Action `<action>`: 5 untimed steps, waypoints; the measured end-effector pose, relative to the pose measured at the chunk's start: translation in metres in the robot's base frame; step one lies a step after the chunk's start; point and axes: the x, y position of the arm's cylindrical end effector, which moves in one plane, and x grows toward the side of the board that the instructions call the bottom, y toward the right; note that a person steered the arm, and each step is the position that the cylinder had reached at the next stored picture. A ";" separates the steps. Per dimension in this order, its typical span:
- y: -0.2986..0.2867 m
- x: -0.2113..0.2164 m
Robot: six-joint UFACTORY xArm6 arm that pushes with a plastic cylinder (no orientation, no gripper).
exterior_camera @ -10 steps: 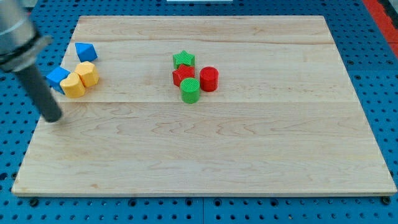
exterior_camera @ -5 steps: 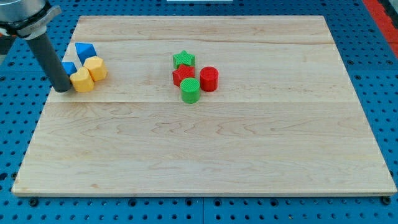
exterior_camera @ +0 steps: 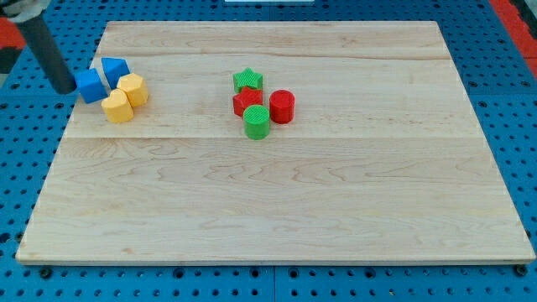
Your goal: Move the blue blocks slightly to the left of the yellow hexagon
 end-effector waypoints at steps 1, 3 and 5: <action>0.007 -0.002; 0.007 0.006; 0.040 -0.051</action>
